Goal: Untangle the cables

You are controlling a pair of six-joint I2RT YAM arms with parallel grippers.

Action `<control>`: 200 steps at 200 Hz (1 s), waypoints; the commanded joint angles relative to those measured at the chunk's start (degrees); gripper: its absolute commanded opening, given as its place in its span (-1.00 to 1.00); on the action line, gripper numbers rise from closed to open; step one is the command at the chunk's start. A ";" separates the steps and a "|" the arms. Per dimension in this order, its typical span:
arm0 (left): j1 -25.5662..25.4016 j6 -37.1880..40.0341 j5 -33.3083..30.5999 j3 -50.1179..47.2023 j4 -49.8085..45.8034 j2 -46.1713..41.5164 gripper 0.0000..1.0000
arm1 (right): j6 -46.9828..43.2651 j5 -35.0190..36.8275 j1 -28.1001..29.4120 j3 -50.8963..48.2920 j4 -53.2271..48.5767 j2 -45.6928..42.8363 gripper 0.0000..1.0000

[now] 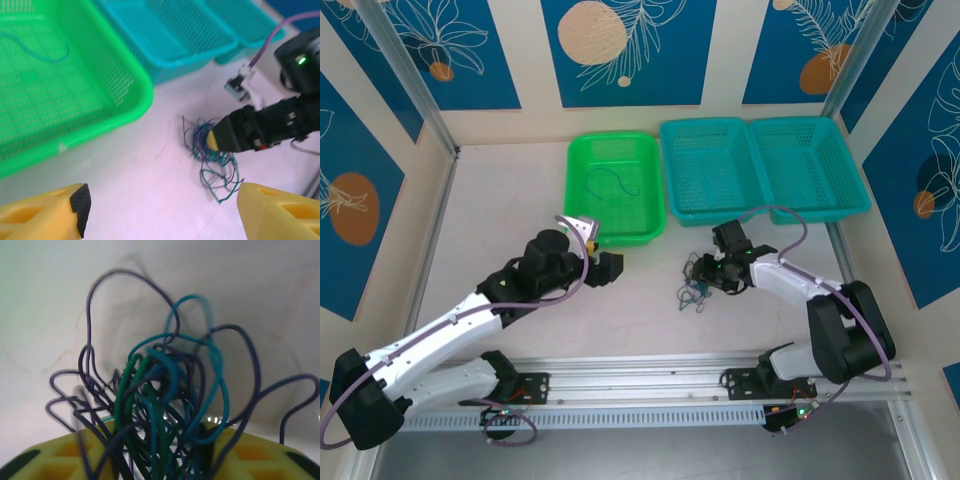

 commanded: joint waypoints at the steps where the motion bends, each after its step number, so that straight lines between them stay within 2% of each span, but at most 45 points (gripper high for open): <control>1: -0.32 -0.56 -4.04 -2.18 -5.18 -2.79 0.56 | -7.76 4.08 6.83 3.07 -0.67 0.68 -0.80; 12: -0.33 -0.21 -5.52 -3.15 -6.85 -4.34 0.58 | -12.11 6.97 12.57 4.42 -0.91 -0.48 -0.88; 39: 0.11 1.52 -10.59 -5.48 -11.51 -9.06 0.67 | -24.94 3.94 25.08 6.72 2.54 -1.13 -0.77; 64: 0.80 1.20 -11.84 -7.81 -13.26 -12.02 0.72 | -29.75 2.66 30.82 10.52 3.85 3.81 -0.65; 75: 0.94 0.16 -11.50 -8.71 -13.72 -12.44 0.73 | -30.20 2.33 31.82 11.51 4.86 5.55 -0.57; 80: 0.98 -0.31 -11.21 -9.13 -13.86 -12.48 0.73 | -30.19 2.47 31.97 11.49 5.87 5.92 -0.41; 90: 0.98 -1.44 -10.64 -9.82 -14.37 -12.35 0.73 | -29.68 3.01 31.83 11.00 7.56 5.89 0.08; 96: 1.00 -2.07 -9.99 -10.27 -14.44 -12.33 0.73 | -29.36 2.91 31.56 10.66 8.05 5.38 0.19; 124: 1.08 -3.41 -4.86 -12.75 -12.35 -11.59 0.65 | -28.19 -1.47 31.27 6.91 11.47 -1.31 0.21; 143: 1.18 -1.87 -1.16 -13.59 -9.94 -9.71 0.48 | -24.90 -3.69 30.51 2.10 15.25 -8.18 0.19; 173: 2.08 -0.05 1.13 -11.62 -7.89 -4.39 0.32 | -10.36 -1.84 27.32 -3.54 18.91 -14.52 0.10; 200: 6.29 -3.48 1.99 -8.94 -5.36 2.99 0.15 | -3.87 0.93 27.86 -6.04 20.17 -14.63 0.13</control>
